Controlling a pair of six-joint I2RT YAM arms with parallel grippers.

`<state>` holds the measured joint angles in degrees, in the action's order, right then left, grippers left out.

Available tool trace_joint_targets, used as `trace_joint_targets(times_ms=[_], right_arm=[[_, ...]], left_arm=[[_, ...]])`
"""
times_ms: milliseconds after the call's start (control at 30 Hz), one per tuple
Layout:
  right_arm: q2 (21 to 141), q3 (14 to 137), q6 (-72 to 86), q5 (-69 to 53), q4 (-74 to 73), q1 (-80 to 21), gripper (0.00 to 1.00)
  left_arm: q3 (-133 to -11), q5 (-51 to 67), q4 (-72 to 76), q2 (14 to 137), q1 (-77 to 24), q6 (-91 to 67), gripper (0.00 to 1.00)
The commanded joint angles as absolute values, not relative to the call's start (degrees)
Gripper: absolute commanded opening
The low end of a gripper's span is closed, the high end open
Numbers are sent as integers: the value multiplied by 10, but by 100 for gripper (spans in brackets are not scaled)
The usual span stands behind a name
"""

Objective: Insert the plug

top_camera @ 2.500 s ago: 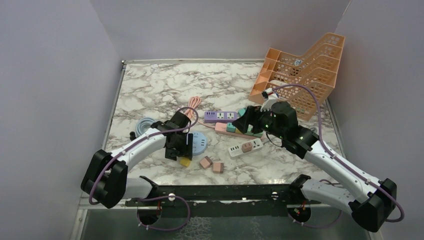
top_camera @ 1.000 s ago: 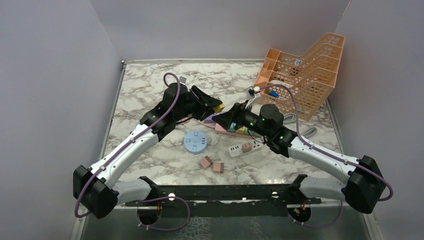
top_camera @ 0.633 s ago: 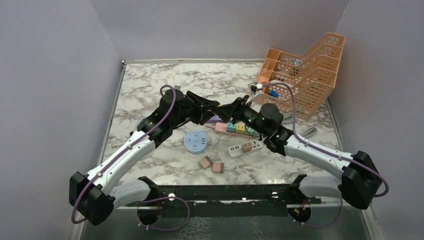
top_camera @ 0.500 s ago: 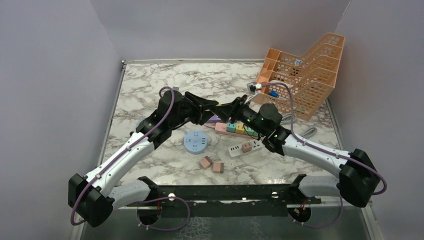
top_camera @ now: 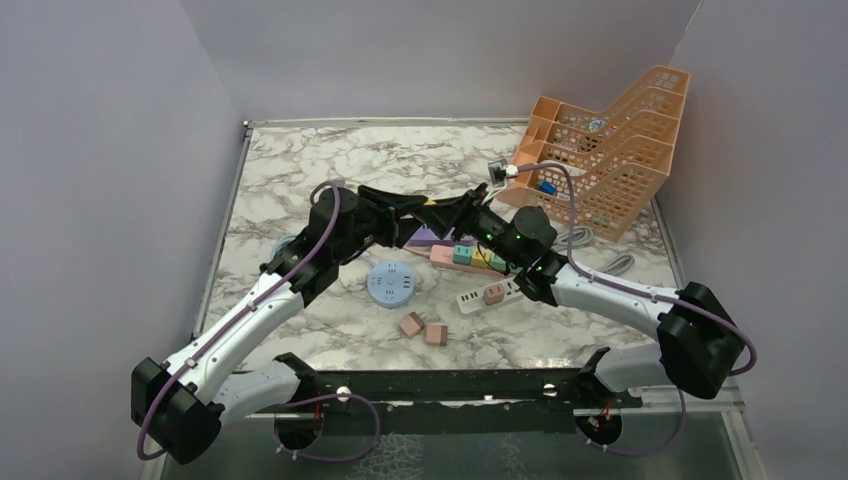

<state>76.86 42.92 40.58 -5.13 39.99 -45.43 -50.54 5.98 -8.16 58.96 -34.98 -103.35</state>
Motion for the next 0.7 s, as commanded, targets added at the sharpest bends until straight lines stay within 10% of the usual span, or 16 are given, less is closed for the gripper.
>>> trace_joint_targets(times_ms=[0,500,667], right_arm=[[787,440,385,-36,419,-455,46],[818,456,371,-31,420,-464,48],[820,467,360,-22,412,-464,23]], left_arm=[[-518,43,-62,578,-346,-1114,29],[-529,30,-63,587,-336,-1140,35],[-531,36,-67,592,-333,-1135,37]])
